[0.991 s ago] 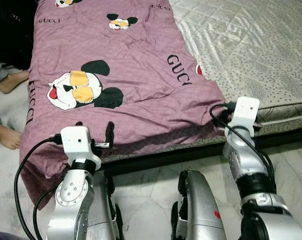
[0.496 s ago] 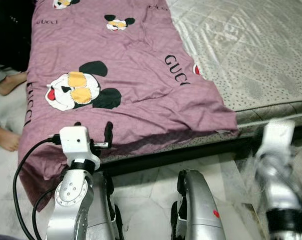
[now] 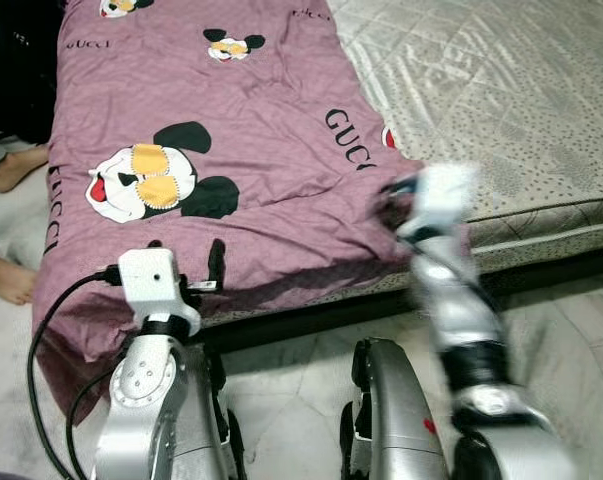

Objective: Clean up the room

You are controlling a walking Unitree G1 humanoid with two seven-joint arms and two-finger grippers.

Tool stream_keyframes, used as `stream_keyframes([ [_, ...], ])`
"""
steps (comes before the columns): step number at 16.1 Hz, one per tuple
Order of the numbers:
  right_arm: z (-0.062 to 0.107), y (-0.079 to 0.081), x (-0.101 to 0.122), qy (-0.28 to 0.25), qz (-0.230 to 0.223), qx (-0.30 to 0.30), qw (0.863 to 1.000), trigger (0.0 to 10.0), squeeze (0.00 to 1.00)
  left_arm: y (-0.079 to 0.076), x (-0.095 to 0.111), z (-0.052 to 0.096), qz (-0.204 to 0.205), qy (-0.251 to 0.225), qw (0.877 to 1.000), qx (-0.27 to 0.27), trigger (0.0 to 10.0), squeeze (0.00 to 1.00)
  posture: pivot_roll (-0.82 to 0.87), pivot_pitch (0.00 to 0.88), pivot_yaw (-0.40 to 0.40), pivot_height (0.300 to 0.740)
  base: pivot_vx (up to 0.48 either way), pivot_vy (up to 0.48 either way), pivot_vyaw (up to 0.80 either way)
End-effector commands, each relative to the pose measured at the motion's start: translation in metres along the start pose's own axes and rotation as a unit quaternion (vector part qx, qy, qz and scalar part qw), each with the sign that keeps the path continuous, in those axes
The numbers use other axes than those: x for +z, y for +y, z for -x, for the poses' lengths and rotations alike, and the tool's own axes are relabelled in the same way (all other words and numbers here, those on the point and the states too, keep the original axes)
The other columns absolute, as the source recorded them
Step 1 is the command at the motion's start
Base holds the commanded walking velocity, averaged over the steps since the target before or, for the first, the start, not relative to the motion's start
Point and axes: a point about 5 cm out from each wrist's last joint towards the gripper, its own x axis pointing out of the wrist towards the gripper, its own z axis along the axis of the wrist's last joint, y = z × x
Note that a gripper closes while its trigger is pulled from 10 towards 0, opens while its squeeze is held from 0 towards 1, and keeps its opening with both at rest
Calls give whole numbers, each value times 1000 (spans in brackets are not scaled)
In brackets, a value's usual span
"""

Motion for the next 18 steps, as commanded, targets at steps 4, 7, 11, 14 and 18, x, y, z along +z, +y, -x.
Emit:
stream_keyframes([
  [4,5,-13,-60,163,-84,-62,981,10000,0,6,-5,7,-6,13,1000,14,10000,0,106,246,-43,552,0,0,0],
  [7,16,-26,-91,247,-132,-93,955,10000,0,1,-10,7,-2,23,1000,4,10000,0,98,243,-34,552,0,0,0],
  [11,12,-50,-76,183,-60,-112,975,10000,0,3,-8,3,-5,21,1000,2,10000,0,92,225,-24,552,0,0,0],
  [14,14,-80,-43,76,9,-161,984,10000,0,4,-8,-1,-6,16,1000,5,10000,0,75,193,-20,552,0,0,0],
  [18,32,-106,-31,38,60,-211,975,10000,0,0,-9,-9,-2,10,1000,-4,10000,0,56,142,-11,552,0,0,0],
])
